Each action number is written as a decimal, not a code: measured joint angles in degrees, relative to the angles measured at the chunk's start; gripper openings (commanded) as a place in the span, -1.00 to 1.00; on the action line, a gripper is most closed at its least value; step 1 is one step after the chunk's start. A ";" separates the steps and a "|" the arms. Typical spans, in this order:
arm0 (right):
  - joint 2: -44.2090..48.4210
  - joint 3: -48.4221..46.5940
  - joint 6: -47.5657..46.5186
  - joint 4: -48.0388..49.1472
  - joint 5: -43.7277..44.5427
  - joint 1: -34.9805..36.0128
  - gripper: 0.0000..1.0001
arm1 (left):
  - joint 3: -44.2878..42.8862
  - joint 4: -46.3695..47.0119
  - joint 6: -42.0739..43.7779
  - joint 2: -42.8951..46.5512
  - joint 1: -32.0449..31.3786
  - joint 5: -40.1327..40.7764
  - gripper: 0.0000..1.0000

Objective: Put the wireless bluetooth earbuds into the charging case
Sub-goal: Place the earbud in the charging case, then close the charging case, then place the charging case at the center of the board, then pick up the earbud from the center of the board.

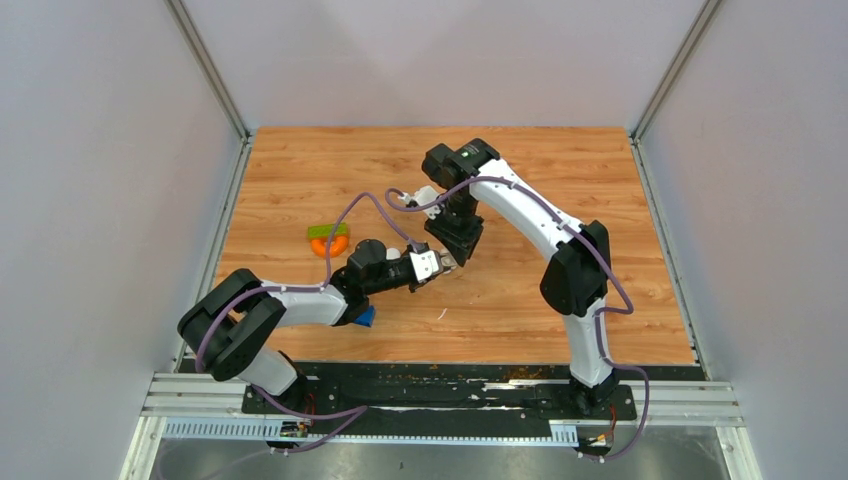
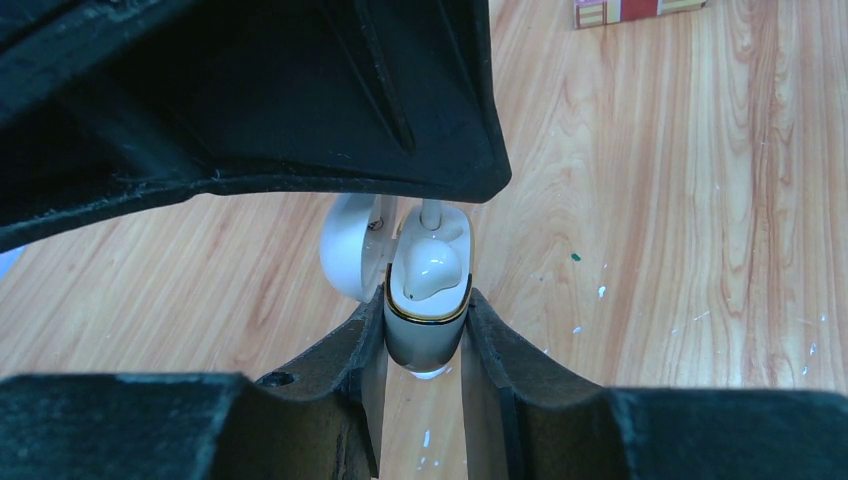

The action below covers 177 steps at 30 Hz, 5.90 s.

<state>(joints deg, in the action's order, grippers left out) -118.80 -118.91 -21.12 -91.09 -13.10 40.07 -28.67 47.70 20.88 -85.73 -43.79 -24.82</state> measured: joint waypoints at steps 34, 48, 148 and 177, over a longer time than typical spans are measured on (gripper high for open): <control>2.05 -4.98 -0.39 -0.04 1.01 0.94 0.32 | 0.00 4.20 -5.18 -1.81 0.50 -1.38 -0.85; 11.63 -2.89 -10.25 1.27 -15.43 -12.37 0.31 | -0.02 7.15 -12.31 -0.57 3.54 -7.78 -0.83; 38.86 40.41 -20.59 34.58 -24.92 -13.81 0.28 | -39.67 -52.30 -52.00 -25.97 17.05 -2.29 0.15; -9.22 11.56 -39.85 42.71 -20.35 0.26 0.26 | -20.74 -66.47 -33.57 14.73 39.30 5.57 0.22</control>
<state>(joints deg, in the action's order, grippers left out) -128.03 -107.35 -60.97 -48.38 -33.45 40.34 -49.41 -18.76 -12.69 -71.00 -4.49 -19.25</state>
